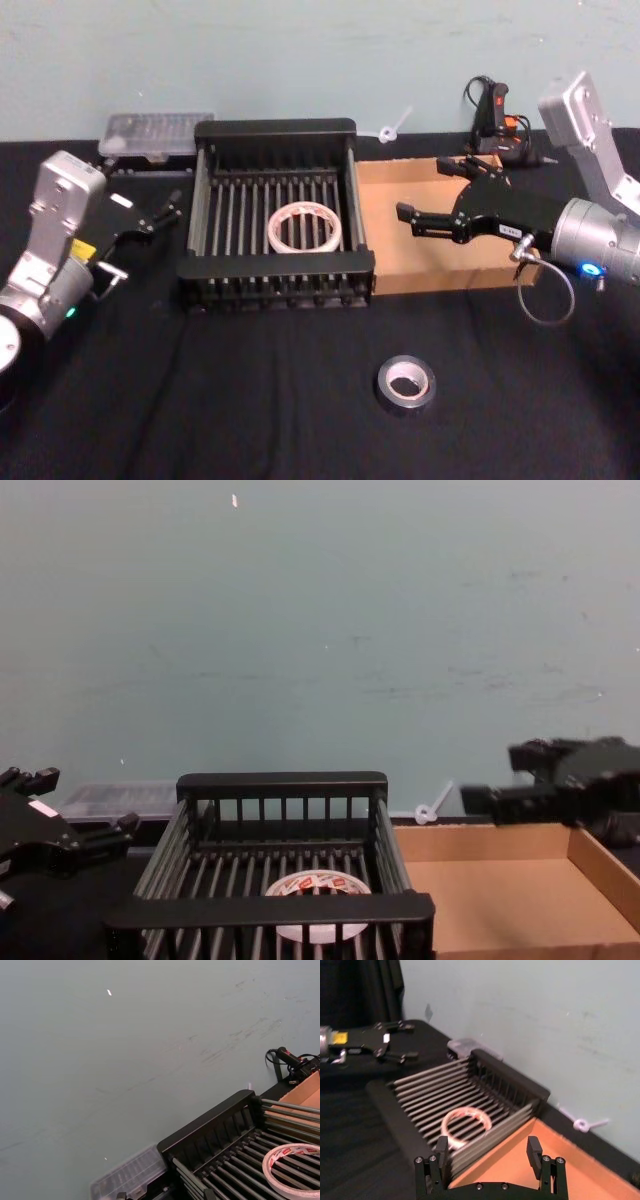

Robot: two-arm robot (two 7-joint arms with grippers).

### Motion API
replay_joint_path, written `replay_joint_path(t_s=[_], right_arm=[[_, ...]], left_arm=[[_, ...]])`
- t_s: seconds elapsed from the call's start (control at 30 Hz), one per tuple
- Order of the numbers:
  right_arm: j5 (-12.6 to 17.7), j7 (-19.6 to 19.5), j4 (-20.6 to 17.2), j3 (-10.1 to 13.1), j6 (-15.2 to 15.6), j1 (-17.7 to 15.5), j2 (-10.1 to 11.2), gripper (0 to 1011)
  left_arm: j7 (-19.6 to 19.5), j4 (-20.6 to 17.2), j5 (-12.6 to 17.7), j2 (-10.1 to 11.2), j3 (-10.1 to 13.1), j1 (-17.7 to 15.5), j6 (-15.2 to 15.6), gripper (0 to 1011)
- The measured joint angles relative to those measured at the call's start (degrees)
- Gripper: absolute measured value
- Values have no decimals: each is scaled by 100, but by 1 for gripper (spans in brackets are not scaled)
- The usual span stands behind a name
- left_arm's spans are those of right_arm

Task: Pick up the white tape and place it into the black box , Pick up the silver tape and place it into the brown box.

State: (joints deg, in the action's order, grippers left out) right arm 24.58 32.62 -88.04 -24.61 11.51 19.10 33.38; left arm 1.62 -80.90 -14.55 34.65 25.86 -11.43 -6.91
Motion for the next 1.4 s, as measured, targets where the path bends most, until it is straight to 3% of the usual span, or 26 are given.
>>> replay_joint_path(t_s=[0.33, 0.63, 0.97, 1.4], right_arm=[[343, -102, -776, 103, 336, -713, 581, 1003], [586, -118, -1036, 77, 477, -1078, 889, 1002], [713, -16, -1115, -128, 711, -1174, 1147, 1002], [747, 45, -1074, -403, 913, -1120, 1292, 1002]], left_arm=[[0, 0, 0, 0, 0, 0, 0, 1001], [0, 0, 0, 0, 0, 0, 0, 1001], [0, 0, 0, 0, 0, 0, 0, 1001], [0, 0, 0, 0, 0, 0, 0, 1001]])
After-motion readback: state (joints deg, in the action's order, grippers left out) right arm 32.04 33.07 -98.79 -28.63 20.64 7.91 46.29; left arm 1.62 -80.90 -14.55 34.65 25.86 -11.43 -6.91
